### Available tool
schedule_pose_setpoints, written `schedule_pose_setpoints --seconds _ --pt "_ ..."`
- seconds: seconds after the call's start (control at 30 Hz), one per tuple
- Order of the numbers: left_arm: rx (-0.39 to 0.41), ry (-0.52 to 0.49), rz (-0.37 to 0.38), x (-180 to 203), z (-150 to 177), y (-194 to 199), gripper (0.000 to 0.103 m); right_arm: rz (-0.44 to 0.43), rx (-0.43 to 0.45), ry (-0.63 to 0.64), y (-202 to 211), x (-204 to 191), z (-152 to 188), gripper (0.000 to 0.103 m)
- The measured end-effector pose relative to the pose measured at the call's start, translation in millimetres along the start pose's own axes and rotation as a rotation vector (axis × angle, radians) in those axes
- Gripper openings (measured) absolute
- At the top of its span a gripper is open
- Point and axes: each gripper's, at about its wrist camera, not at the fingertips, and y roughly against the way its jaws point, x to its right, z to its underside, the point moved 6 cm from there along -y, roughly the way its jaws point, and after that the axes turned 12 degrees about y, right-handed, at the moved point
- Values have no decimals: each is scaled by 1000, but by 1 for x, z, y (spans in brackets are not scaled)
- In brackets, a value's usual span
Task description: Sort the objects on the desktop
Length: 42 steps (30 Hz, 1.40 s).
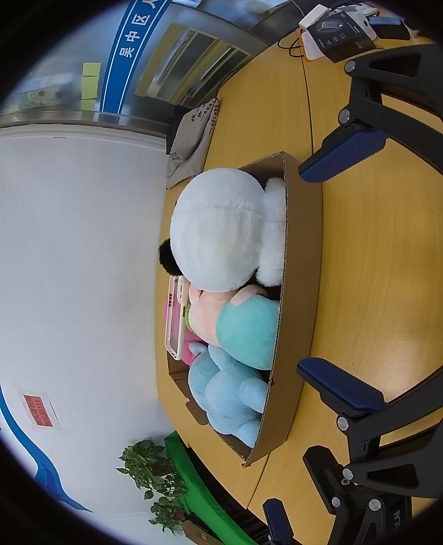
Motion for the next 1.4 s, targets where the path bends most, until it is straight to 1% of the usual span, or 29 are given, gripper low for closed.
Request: schedule_pose_setpoints --seconds 0.2,0.27,0.33,0.43,0.5,0.63,0.7,0.73,0.83,0.93,1.03,1.13,1.2,1.27,1.4 --pt "2 27 15 -1 3 -2 103 -8 10 3 3 -3 1 103" --pt "5 22 31 -2 4 1 103 -14 12 8 2 -6 0 103" --pt "-12 13 58 -12 0 -4 103 -28 14 5 3 -4 1 103" --pt "-3 2 84 -35 2 -3 103 -62 19 -7 5 5 6 103" --pt "-20 -16 94 -60 6 -7 103 -94 23 -21 8 17 11 103" --pt "-67 -43 105 -112 25 -18 103 -130 3 -25 8 61 39 103" --pt "-89 -52 96 -142 35 -26 103 -118 -19 23 4 86 63 103" --pt "-93 -54 100 -155 41 -30 103 -129 -34 44 0 96 75 103" --pt "-135 -66 120 -177 52 -47 103 -210 -91 72 -14 114 112 103" --pt "-199 -145 118 -190 66 -66 103 -290 -150 106 -27 130 147 103" --pt "-261 -213 118 -198 77 -81 103 -312 -211 187 -38 130 170 103" --pt "-257 -234 147 -210 75 -81 103 -372 -226 202 -42 134 177 103" --pt "-255 -248 167 -218 73 -81 103 -376 -231 228 -45 138 177 103" --pt "-252 -262 187 -226 71 -81 103 -406 -228 244 -48 144 176 103" --pt "-260 -277 204 -239 62 -87 103 -456 -214 295 -52 152 172 103"
